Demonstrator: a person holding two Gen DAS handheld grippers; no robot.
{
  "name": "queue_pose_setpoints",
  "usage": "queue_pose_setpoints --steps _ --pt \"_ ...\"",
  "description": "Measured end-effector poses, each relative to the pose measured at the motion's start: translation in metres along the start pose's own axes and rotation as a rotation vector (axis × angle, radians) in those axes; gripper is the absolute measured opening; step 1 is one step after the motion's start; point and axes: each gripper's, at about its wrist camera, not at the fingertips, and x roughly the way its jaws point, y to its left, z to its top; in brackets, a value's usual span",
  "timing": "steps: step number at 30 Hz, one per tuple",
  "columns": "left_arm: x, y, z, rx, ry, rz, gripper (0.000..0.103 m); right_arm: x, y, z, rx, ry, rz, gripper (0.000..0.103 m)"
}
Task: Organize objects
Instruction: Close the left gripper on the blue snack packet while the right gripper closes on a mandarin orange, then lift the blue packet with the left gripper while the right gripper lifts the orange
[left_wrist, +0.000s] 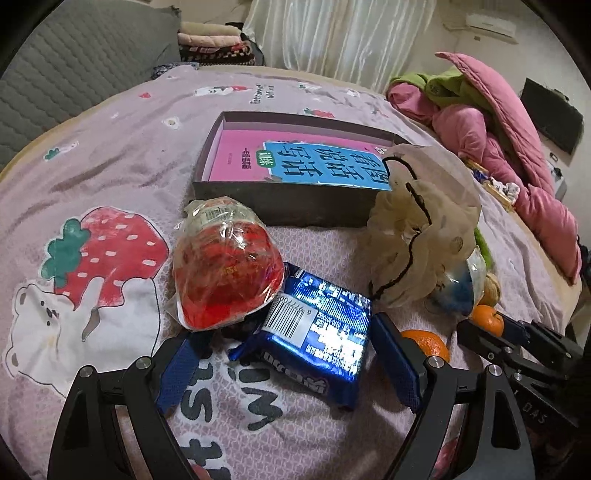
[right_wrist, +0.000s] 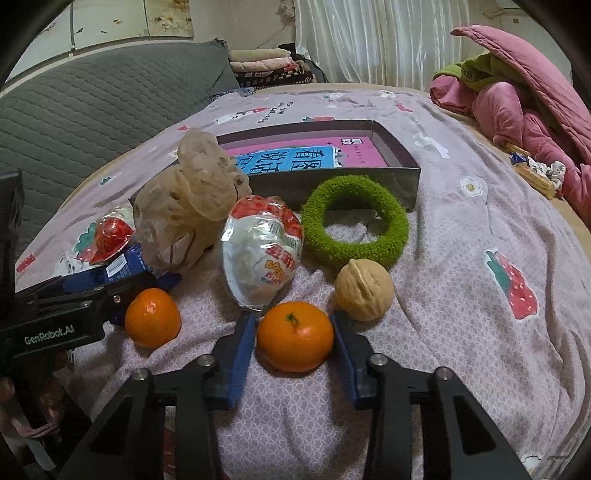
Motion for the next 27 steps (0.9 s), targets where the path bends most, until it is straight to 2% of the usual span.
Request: queue_pose_setpoints --steps 4,6,7,16,27 --pt "-0.001 -0.003 -0.001 0.0 -0.003 0.006 0.085 -0.002 0.0 0.0 -0.002 -0.004 0.009 0.038" --pt "-0.003 -0.006 -0.002 0.005 -0.004 -0.011 0.071 -0.003 0.0 0.0 -0.005 -0.006 0.017 0.038" --pt "-0.004 -0.006 -0.002 0.006 -0.002 -0.023 0.069 -0.004 0.001 0.0 -0.006 -0.007 0.02 0.038" --pt "-0.01 -0.01 -0.004 0.042 -0.001 -0.008 0.064 -0.008 0.001 -0.003 -0.01 -0.014 0.029 0.038" --pt "-0.031 -0.002 -0.01 0.035 -0.032 -0.056 0.056 -0.016 0.005 -0.002 -0.02 -0.046 0.034 0.038"
